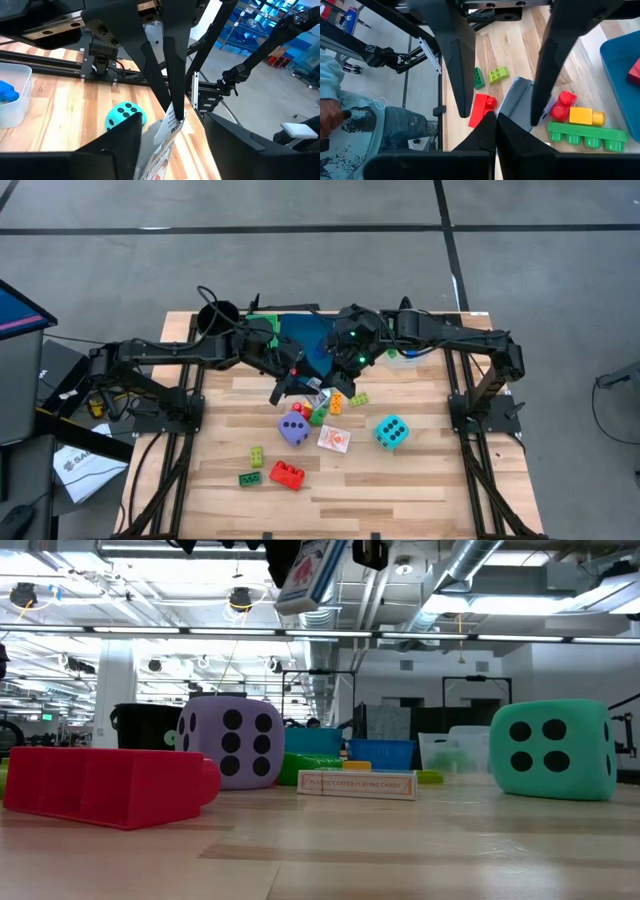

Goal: Pick & Place Toys
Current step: Put the blue game card into the green bin

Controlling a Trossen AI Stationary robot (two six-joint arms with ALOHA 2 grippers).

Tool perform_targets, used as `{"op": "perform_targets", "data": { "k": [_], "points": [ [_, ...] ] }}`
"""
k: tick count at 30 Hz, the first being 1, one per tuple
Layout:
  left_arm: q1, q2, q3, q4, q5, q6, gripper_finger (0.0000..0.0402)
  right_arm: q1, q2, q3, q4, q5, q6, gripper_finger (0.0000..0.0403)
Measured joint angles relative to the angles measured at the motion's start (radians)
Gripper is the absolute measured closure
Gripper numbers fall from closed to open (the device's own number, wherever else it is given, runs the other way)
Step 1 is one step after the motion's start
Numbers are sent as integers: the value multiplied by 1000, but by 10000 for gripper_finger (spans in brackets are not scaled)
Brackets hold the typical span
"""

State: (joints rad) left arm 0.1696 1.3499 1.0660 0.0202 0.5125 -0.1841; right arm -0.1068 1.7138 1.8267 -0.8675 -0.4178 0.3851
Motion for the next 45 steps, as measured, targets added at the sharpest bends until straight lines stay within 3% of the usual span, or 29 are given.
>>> {"op": "perform_targets", "data": {
  "k": [20, 31, 37, 45],
  "points": [
    [0, 0, 1, -67, -34, 49, 393, 0, 0, -1, -49, 0, 0, 403],
    [6, 0, 1, -68, -34, 49, 401, -7, 0, -1, -47, 26, 24, 395],
    [19, 0, 1, -68, -41, 49, 401, -32, 0, -1, -36, 30, 53, 342],
    [32, -1, 1, -86, -55, 78, 401, -33, -3, -1, -42, 19, 60, 230]
  ]
}}
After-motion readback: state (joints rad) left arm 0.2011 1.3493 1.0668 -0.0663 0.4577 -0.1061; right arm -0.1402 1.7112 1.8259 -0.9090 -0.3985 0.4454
